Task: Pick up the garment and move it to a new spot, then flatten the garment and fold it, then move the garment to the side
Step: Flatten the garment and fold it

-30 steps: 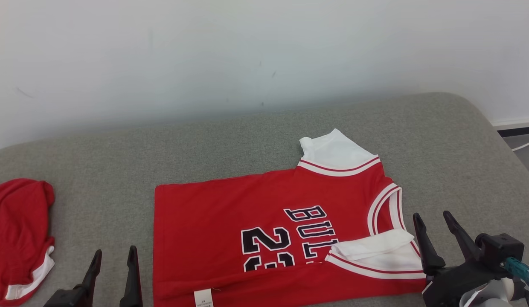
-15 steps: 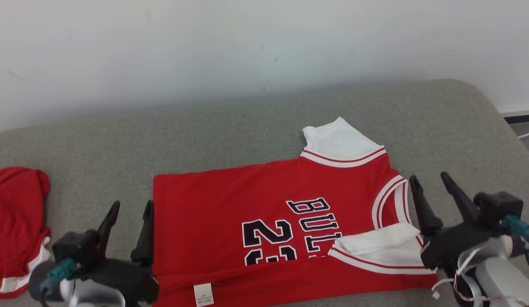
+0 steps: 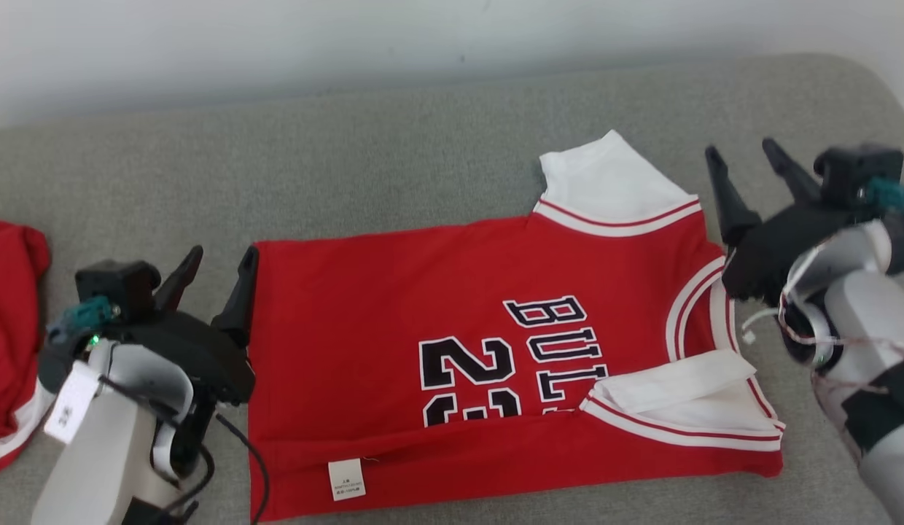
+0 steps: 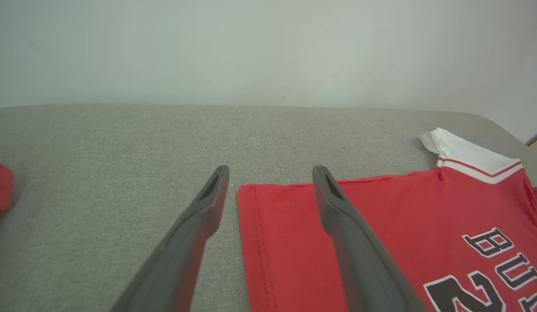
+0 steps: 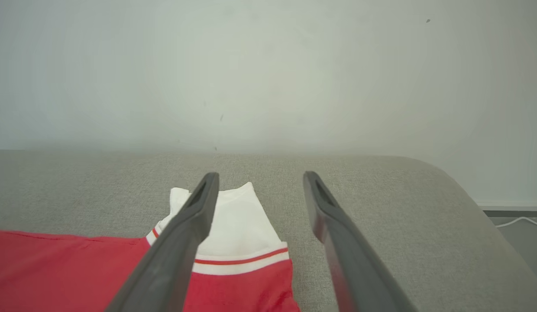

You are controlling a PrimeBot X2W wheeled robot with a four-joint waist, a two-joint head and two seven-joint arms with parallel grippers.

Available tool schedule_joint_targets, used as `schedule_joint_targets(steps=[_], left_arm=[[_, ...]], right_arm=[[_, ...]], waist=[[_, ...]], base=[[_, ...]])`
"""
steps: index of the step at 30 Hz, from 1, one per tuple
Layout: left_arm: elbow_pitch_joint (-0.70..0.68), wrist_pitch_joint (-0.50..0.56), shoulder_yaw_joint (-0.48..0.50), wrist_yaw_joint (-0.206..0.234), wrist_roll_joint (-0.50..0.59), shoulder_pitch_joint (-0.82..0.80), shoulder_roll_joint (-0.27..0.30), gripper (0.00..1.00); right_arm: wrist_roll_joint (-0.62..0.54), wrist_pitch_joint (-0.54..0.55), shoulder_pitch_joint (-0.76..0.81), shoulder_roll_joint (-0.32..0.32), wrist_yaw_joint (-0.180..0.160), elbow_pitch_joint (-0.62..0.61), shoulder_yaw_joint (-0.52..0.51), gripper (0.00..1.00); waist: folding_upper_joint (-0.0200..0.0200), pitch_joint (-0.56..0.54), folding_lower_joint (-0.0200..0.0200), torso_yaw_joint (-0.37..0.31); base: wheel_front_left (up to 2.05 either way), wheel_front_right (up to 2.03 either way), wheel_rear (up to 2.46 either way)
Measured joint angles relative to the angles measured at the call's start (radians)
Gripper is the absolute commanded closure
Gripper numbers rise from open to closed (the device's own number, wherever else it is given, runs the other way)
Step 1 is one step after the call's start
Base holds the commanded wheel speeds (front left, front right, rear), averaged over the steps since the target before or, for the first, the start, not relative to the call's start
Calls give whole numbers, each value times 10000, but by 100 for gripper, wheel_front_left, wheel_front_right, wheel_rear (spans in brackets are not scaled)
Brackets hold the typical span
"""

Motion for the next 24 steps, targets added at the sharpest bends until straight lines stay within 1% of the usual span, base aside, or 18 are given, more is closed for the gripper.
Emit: schedule_joint_targets(steps=[8,12,13,16,17,20,22,24], left_arm=[[1009,562,-253,-234,-63,-1409,-82,0],[1478,677,-456,-276,-81,-1987,-244,0],[1563,763,-502,-345,-82,-2100,-282,0],[1810,826,-683,-353,-104,-2405,-343,0],[1862,867,-748,-360,-153,-2505,-374,0],[2082,986,-928,-431,-201,-2843,-581,0],[2194,1012,-1112,-431,-282,-3030,-629,0],[2313,1087,-1166,-437,-376,-3252,-679,0]], right_arm=[[-307,861,-1896,105,130,1455,293,0],[-512,1156,-2620,130,207,2222,481,0],[-581,1260,-2821,127,217,2422,548,0],[-838,1363,-3313,96,226,2909,677,0],[-863,1409,-3465,79,291,3066,700,0],[-943,1557,-3938,58,320,3526,754,0],[-1030,1676,-4254,58,397,3839,815,0],[-1085,1795,-4568,65,397,4136,884,0]], waist=[[1,1056,1,198],[1,1513,1,357],[1,1621,1,404],[1,1922,1,552],[1,2017,0,605],[1,2297,0,780],[1,2489,-1,897],[1,2691,-1,1011]], base=[[0,0,0],[0,0,0],[0,0,0],[0,0,0],[0,0,0],[0,0,0],[0,0,0],[0,0,0]])
